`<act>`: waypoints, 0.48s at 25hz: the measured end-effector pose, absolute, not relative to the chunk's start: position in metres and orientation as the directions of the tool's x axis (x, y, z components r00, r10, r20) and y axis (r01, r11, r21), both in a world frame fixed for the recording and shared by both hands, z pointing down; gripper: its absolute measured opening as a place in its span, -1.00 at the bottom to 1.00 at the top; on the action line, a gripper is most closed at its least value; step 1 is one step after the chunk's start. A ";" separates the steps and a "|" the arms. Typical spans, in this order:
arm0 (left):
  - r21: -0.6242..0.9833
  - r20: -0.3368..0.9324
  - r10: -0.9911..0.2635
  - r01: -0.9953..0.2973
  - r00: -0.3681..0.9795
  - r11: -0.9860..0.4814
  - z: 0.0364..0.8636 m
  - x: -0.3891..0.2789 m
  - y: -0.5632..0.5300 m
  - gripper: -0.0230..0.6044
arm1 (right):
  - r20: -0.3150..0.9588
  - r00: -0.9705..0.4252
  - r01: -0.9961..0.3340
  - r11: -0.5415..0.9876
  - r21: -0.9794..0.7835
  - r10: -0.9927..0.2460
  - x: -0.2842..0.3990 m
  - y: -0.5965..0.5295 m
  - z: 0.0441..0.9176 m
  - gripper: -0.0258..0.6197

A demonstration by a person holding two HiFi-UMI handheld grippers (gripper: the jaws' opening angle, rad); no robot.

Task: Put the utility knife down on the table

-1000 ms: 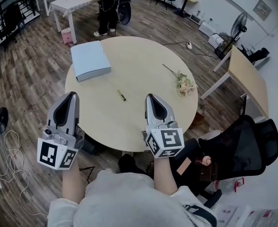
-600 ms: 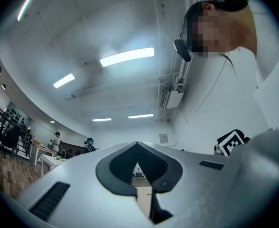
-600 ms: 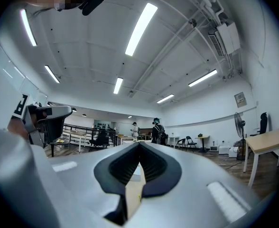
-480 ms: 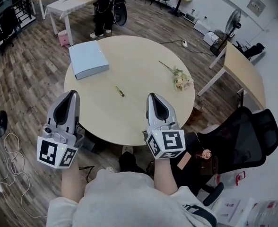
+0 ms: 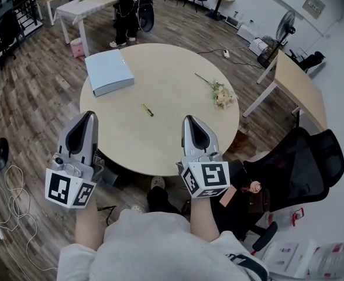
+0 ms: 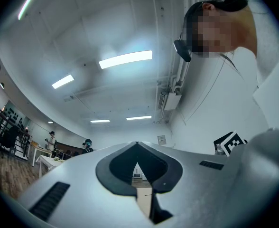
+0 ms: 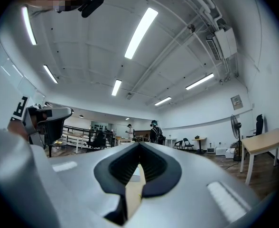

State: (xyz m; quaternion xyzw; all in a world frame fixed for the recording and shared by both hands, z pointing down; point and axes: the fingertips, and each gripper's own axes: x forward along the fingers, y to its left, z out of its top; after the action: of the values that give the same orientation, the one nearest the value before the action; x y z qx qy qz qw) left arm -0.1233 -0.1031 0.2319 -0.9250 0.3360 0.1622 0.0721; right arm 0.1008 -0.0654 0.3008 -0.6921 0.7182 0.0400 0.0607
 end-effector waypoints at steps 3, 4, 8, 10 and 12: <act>-0.021 -0.351 -0.601 -0.647 0.718 -0.762 0.232 -0.125 -0.101 -0.90 | -0.148 -0.037 -0.999 0.042 -0.034 -0.988 0.100 -0.062 0.299 -0.89; -0.020 -0.352 -0.601 -0.648 0.717 -0.761 0.231 -0.126 -0.101 -0.90 | -0.148 -0.037 -0.998 0.043 -0.034 -0.988 0.099 -0.062 0.299 -0.89; -0.015 -0.355 -0.605 -0.652 0.712 -0.758 0.232 -0.128 -0.103 -0.90 | -0.142 -0.045 -0.998 0.050 -0.033 -0.989 0.096 -0.065 0.299 -0.89; -0.011 -0.354 -0.608 -0.654 0.710 -0.757 0.232 -0.129 -0.103 -0.90 | -0.141 -0.048 -0.998 0.054 -0.033 -0.989 0.095 -0.065 0.299 -0.89; -0.008 -0.353 -0.611 -0.656 0.708 -0.755 0.233 -0.130 -0.104 -0.90 | -0.140 -0.052 -0.998 0.057 -0.033 -0.989 0.095 -0.066 0.299 -0.89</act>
State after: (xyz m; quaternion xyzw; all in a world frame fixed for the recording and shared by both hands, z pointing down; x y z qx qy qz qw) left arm -0.1296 -0.1036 0.2328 -0.9218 0.3436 0.1667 0.0667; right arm 0.0947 -0.0661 0.2989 -0.6858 0.7242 0.0363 0.0621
